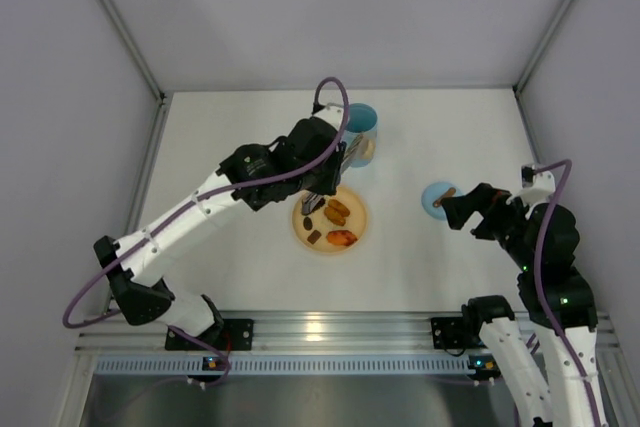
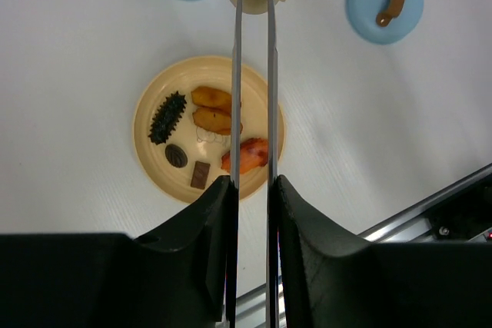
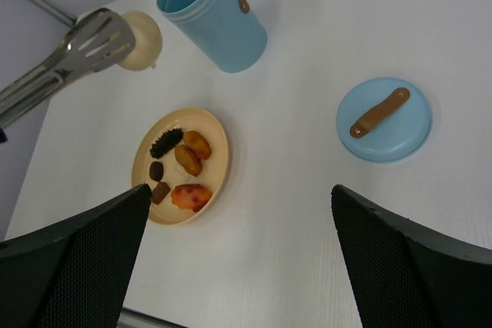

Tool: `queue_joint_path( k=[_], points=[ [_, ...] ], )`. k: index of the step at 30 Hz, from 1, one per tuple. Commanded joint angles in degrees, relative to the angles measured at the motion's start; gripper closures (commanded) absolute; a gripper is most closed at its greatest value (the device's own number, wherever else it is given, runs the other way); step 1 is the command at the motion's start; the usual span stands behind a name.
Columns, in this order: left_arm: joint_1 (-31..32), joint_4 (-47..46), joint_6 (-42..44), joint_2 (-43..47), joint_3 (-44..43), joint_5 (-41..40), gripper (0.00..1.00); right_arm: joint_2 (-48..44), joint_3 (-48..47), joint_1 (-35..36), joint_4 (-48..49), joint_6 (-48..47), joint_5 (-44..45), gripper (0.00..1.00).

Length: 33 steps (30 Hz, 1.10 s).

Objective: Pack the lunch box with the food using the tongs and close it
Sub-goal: Pick up the fake food from the plate, then place the fake food in the packing box.

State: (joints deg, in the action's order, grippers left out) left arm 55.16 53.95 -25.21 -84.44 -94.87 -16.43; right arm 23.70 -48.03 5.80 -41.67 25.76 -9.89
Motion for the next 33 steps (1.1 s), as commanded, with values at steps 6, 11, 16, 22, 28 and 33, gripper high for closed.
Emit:
queue_joint_path(
  k=[6,11,16,22,28,33],
  points=[
    [-3.9,0.5,1.9,-8.6,-16.6,-1.7,0.74,0.1,-2.3,-0.8,-1.1,-0.8,1.0,0.0],
    [-7.7,-0.1,2.3,-15.7,-23.7,1.0,0.72,0.1,-2.4,-0.8,-1.3,-1.2,1.1,0.01],
    [-10.9,-1.7,2.7,-18.6,-24.6,4.2,0.71,-0.1,-1.9,-0.8,-1.8,-1.8,1.9,0.01],
    [-13.1,-2.7,4.3,-21.1,-24.2,5.1,0.71,-0.4,-1.5,-0.7,-1.9,-2.0,2.2,0.01],
    [-14.5,-2.9,4.6,-23.3,-24.0,6.1,0.71,-0.6,-0.7,-0.8,-1.6,-1.9,1.9,0.01],
    [-15.0,-3.2,4.7,-23.8,-23.5,6.5,0.62,-0.8,-0.7,-0.8,-1.7,-1.9,1.9,0.01]
  ],
)
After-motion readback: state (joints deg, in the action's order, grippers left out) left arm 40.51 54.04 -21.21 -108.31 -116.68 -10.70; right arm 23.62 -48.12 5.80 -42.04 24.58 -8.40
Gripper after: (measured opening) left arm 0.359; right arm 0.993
